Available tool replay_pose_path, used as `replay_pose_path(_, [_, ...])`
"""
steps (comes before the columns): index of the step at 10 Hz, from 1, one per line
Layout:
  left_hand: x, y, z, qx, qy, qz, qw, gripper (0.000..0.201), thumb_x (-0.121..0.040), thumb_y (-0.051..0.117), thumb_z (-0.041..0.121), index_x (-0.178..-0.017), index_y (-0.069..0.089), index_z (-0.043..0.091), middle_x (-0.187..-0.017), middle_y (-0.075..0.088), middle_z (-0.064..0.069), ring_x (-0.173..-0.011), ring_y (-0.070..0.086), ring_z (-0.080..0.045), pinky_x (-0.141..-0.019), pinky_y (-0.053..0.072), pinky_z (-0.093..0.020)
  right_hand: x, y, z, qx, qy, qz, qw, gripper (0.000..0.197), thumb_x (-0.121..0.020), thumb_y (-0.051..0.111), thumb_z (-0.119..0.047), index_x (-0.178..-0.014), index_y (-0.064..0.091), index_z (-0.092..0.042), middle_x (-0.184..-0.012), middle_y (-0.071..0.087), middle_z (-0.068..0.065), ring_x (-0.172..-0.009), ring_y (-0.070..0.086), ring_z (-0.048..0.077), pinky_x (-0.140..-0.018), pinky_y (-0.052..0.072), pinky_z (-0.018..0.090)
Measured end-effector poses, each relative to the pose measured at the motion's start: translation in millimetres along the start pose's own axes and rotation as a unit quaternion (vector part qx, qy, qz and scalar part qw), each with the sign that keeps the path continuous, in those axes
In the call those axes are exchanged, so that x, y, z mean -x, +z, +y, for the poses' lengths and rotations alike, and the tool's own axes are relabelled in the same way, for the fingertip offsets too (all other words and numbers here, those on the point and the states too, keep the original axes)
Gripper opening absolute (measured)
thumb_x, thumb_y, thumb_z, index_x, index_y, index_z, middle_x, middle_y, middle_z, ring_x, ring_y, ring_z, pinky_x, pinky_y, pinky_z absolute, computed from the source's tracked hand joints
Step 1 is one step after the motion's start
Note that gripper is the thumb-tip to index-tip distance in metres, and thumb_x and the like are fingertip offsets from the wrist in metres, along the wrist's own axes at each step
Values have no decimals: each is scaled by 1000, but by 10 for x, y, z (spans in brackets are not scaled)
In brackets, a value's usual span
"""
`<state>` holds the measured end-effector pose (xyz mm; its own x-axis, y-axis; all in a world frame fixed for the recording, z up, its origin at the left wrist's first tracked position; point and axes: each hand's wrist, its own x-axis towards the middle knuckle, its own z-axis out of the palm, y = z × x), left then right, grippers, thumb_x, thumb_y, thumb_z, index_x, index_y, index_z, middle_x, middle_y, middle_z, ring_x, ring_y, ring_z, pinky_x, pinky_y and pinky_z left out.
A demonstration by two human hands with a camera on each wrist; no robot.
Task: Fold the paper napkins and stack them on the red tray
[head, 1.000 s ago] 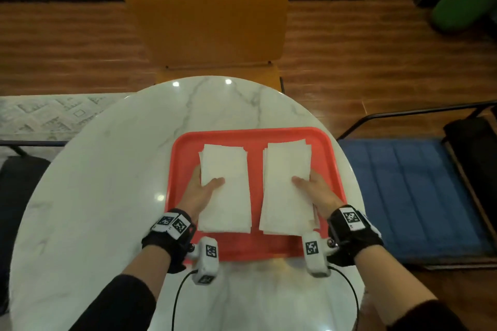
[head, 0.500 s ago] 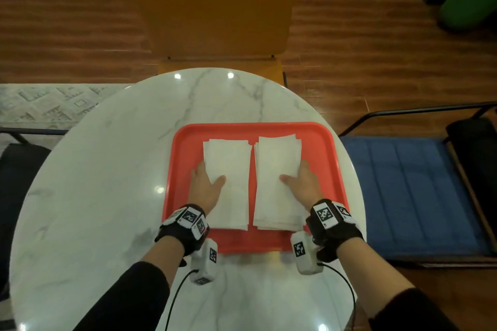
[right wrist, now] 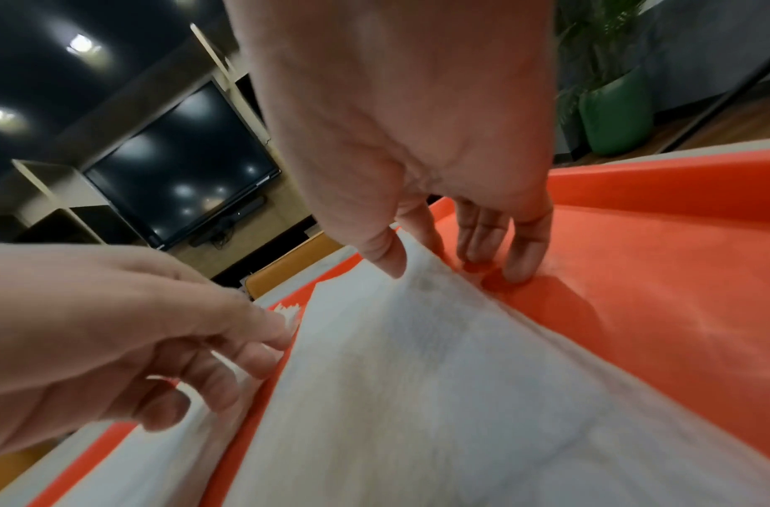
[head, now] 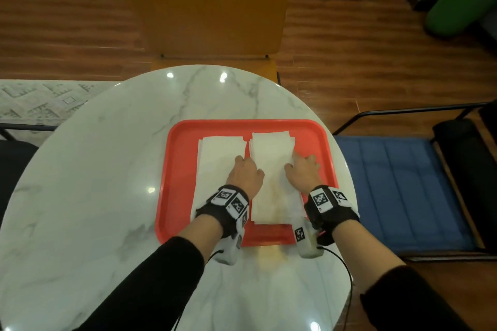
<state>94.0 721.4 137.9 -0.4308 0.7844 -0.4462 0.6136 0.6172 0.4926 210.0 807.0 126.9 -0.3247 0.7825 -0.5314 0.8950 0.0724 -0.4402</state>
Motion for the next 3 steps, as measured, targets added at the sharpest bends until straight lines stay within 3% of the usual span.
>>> replay_pose_path(2, [12, 104, -25, 14, -15, -36, 999, 44, -92, 45, 11, -134, 33, 2, -125, 37, -19, -102, 53, -38, -85, 44, -38, 44, -44, 86, 17, -15, -63, 998, 68, -95, 38, -21, -151, 0, -26, -134, 24, 22, -124, 30, 45, -108, 28, 46])
replay_pose_path(3, [140, 73, -85, 66, 13, -9, 998, 52, -90, 48, 11, -138, 30, 6, -122, 40, -16, -99, 54, -34, -80, 43, -33, 147, -58, 172, -12, -10, -79, 997, 74, -96, 41, -22, -151, -9, -23, -142, 19, 22, -129, 31, 41, -110, 28, 43])
